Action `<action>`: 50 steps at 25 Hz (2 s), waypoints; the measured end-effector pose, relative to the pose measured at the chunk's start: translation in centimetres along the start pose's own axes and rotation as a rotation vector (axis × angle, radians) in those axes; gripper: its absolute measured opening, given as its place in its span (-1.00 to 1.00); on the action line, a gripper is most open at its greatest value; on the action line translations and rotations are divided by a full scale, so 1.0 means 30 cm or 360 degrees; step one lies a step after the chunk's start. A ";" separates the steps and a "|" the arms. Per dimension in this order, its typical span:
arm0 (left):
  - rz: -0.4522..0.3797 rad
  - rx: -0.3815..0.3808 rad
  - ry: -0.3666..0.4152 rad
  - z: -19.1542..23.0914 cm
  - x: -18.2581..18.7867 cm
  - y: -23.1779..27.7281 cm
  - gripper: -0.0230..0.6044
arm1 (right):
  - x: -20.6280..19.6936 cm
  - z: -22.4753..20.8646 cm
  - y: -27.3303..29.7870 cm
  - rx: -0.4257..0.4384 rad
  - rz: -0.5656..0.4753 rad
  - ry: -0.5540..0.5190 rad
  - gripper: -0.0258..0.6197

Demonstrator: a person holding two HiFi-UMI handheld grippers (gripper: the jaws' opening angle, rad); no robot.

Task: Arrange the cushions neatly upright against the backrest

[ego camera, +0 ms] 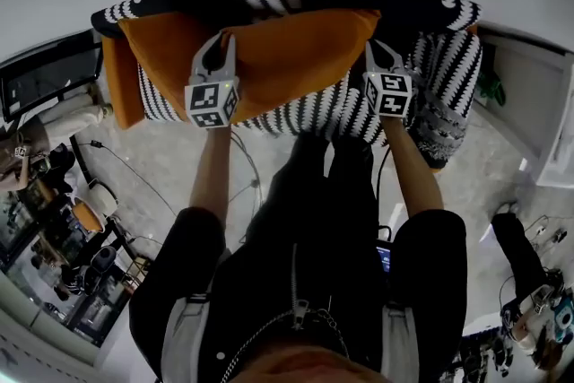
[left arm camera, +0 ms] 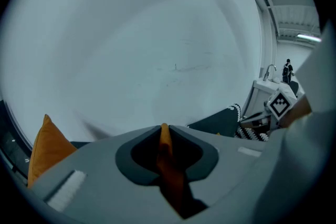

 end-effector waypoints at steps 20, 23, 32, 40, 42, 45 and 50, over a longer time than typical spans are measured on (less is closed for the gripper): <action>-0.0032 0.0082 -0.0210 0.110 -0.257 -0.333 -0.78 | -0.083 -0.177 0.406 -0.0041 0.0233 0.0241 -0.41; -0.0027 0.0049 -0.0223 0.110 -0.260 -0.361 -0.78 | -0.103 -0.156 0.408 -0.0010 0.0252 0.0275 -0.49; -0.0085 0.0016 -0.0287 0.230 -0.235 -0.385 -0.78 | -0.041 -0.029 0.344 0.0032 0.0183 0.0176 -0.83; -0.0044 -0.0106 -0.0279 0.172 -0.267 -0.321 -0.78 | -0.012 -0.149 0.125 -0.0115 0.0020 0.0324 -0.84; -0.0050 -0.0126 -0.0330 0.173 -0.270 -0.319 -0.78 | 0.010 -0.153 0.055 -0.0157 -0.0018 0.0318 -0.83; -0.0072 -0.0177 -0.0392 0.161 -0.247 -0.270 -0.78 | 0.040 -0.183 -0.029 -0.0226 -0.0071 0.0288 -0.83; -0.0060 -0.0337 -0.0371 0.083 -0.218 -0.124 -0.78 | 0.070 -0.266 -0.132 -0.0363 -0.0104 0.0157 -0.83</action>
Point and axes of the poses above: the fingertips, and each gripper's own axes: y forward along the fingers, z to its left, x out of its top, the point moved 3 cm from there along -y, backward along the fingers, and after that the axes turned 6 degrees about -y, right-handed, at the moved point
